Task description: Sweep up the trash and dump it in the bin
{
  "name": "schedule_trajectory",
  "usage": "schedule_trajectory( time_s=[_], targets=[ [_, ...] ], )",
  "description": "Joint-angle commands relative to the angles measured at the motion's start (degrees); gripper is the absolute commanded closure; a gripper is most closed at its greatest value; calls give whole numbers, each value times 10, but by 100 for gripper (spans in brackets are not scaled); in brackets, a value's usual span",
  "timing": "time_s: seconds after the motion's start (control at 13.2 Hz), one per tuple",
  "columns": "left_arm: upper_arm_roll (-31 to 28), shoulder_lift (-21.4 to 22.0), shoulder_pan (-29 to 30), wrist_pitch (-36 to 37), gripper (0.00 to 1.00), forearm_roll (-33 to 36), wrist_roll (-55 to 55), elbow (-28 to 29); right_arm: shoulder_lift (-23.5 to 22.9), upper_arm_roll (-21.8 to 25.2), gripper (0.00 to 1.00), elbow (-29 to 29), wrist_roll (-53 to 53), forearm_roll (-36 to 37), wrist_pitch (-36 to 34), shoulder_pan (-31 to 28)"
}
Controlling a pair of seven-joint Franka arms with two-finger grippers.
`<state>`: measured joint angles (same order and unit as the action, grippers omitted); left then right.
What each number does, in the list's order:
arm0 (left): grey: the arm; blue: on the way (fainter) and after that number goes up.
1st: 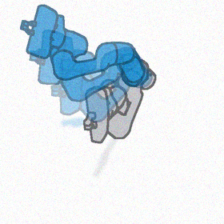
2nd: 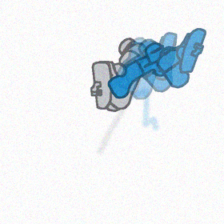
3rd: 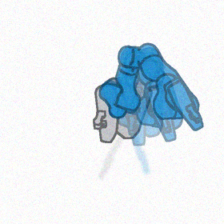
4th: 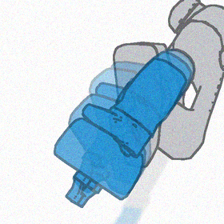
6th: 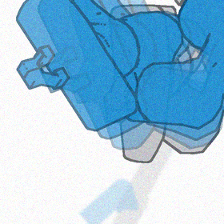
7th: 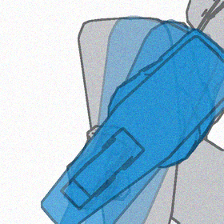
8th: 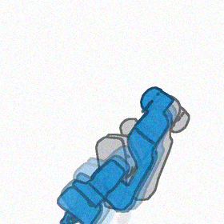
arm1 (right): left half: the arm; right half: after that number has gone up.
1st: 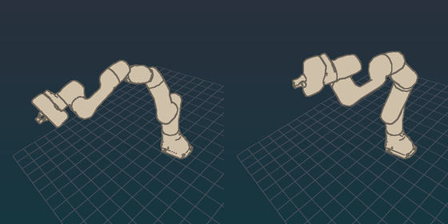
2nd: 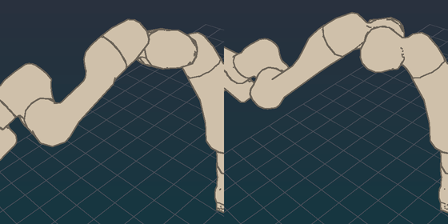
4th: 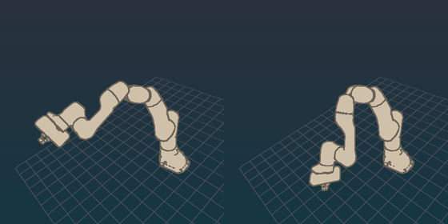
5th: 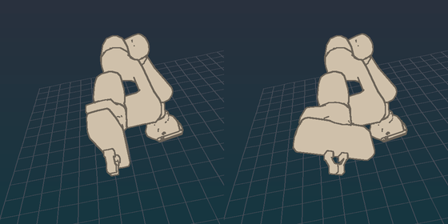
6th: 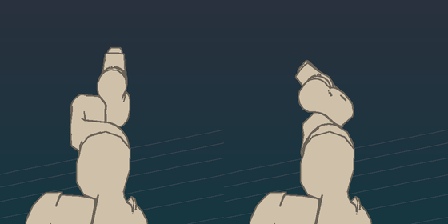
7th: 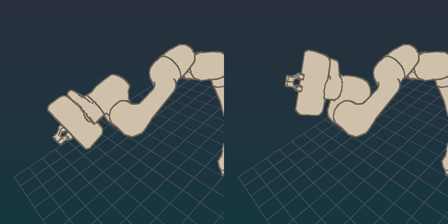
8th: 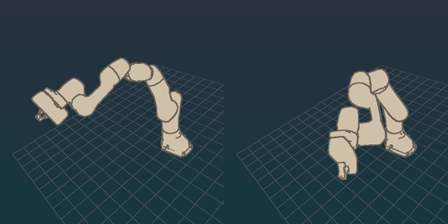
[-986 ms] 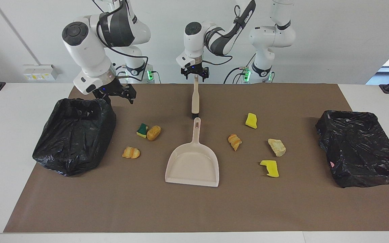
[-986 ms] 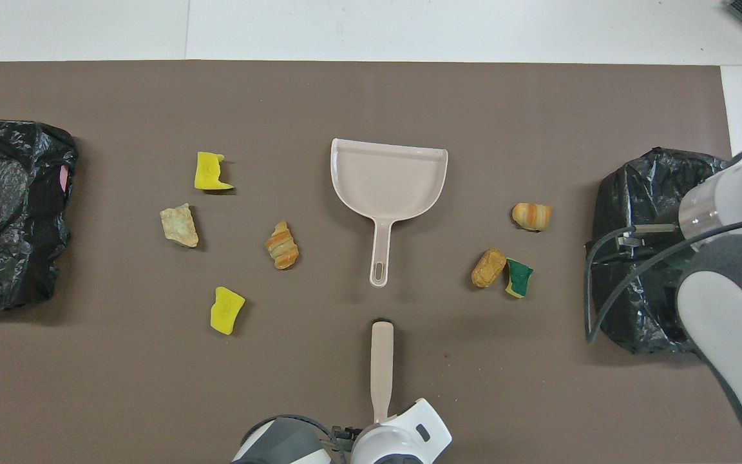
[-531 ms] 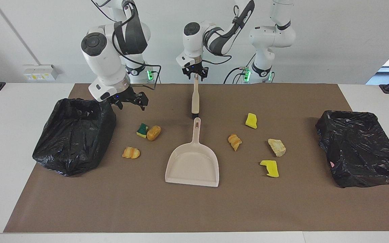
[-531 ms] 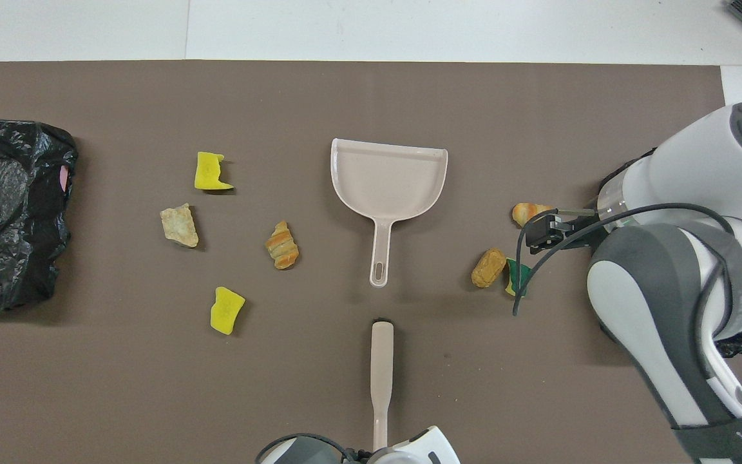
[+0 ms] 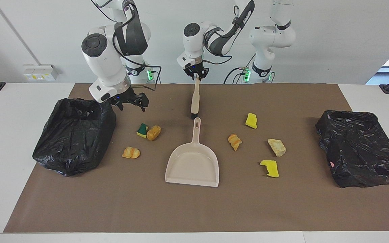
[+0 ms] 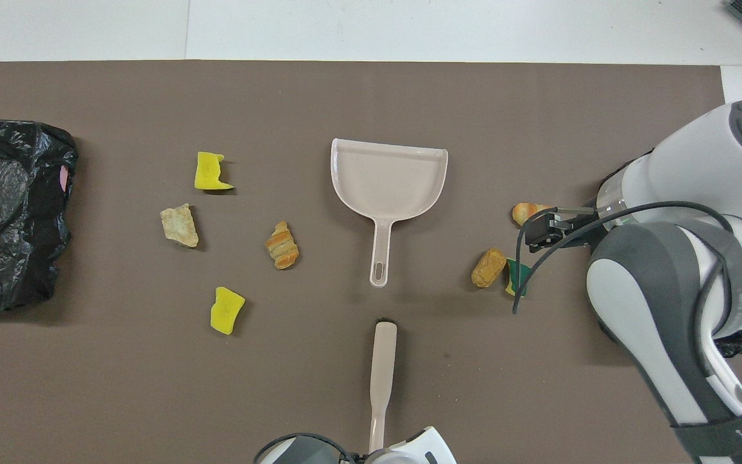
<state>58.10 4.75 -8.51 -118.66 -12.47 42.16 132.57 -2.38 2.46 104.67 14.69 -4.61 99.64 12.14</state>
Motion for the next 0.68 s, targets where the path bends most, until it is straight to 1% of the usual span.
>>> schedule_trajectory(
  time_s=[0.0, 0.08, 0.15, 0.23, 0.38, 0.46, 0.61],
  targets=[
    [-4, 18, 34, 21, 96, -2, -5, -1, -3, 0, 0, -3, 10, -14, 6, 3],
    [-7, 18, 45, 53, 100, 0, -4, -10, -3, 0, 0, -5, 11, -14, 7, 9],
    [-14, 20, 55, 76, 100, 2, -6, -13, -3, 0, 0, -8, 13, -14, 8, 13],
    [-32, 32, 57, 93, 100, 3, -11, -13, -4, 0, 0, -10, 25, -13, 6, 17],
    [-75, 47, 56, 125, 100, 13, -58, -34, -8, 0, 0, -14, 39, -13, 5, 32],
    [-102, 54, 56, 139, 100, 15, -65, -42, -18, 0, 0, -22, 50, -14, 5, 49],
    [-149, 59, 57, 150, 100, 67, -67, -63, -40, -1, 0, -42, 102, -15, 8, 71]
  ],
)
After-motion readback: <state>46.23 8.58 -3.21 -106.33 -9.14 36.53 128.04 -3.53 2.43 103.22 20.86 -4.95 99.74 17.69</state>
